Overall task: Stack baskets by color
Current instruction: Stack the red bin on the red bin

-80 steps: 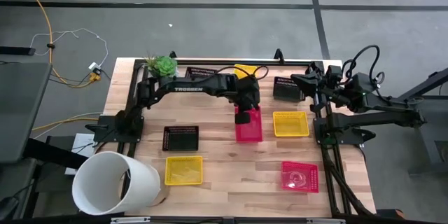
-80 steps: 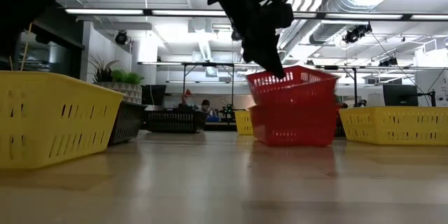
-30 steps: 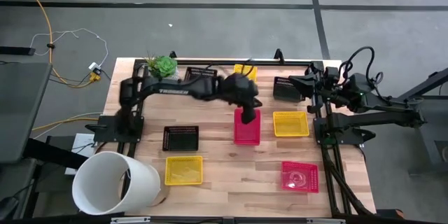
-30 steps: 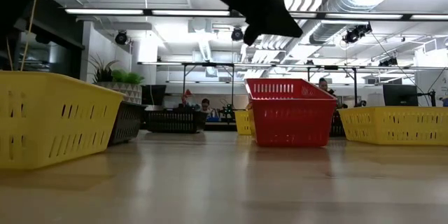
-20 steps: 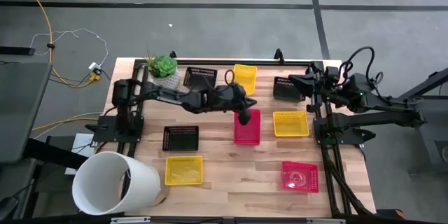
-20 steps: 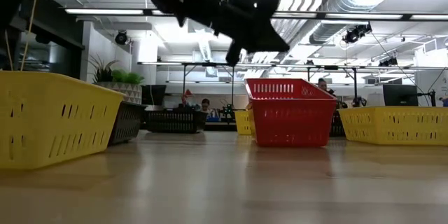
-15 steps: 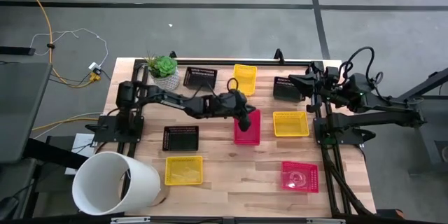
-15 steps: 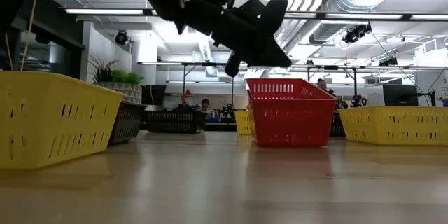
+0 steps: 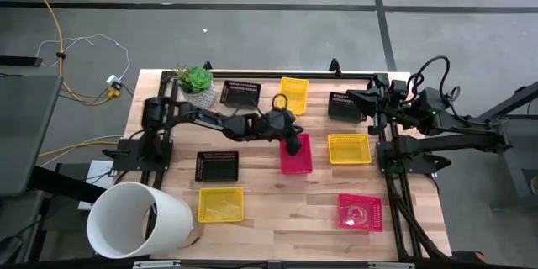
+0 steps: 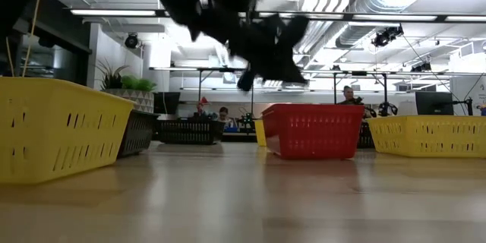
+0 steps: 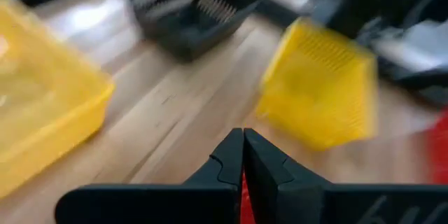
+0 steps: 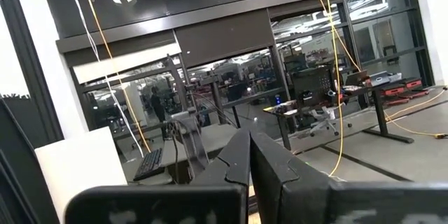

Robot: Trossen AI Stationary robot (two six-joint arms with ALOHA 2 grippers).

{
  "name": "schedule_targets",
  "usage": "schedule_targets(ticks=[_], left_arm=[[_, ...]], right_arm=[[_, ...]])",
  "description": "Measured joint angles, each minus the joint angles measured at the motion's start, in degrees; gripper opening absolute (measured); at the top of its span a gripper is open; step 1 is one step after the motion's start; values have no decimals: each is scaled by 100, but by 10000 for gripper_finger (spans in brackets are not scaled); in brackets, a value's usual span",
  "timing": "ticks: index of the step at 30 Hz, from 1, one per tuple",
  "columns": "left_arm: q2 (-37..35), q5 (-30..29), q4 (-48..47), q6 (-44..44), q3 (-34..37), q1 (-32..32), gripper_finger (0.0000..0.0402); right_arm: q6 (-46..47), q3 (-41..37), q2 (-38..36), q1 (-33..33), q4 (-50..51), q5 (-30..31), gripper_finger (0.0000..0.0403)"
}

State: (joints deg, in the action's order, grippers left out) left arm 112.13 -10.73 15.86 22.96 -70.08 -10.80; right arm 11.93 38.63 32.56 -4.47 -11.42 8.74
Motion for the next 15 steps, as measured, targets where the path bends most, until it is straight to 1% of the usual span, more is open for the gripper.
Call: schedule_targets(ticks=[6,8,12,15], left_arm=[[-1333,853,-146,-579,-2,-152,0],[-1887,991,-244,-717,-3,-178,0],[-2818,893,-507,-948,51,-89,0],[-3422,527,-453,-1015,487,67,0]], right_arm=[[1,0,7,0,211,-3,0],[1,0,7,0,246,-6,0],[1,0,17,2,258,-23,0],[1,0,45,0,257,-21,0]])
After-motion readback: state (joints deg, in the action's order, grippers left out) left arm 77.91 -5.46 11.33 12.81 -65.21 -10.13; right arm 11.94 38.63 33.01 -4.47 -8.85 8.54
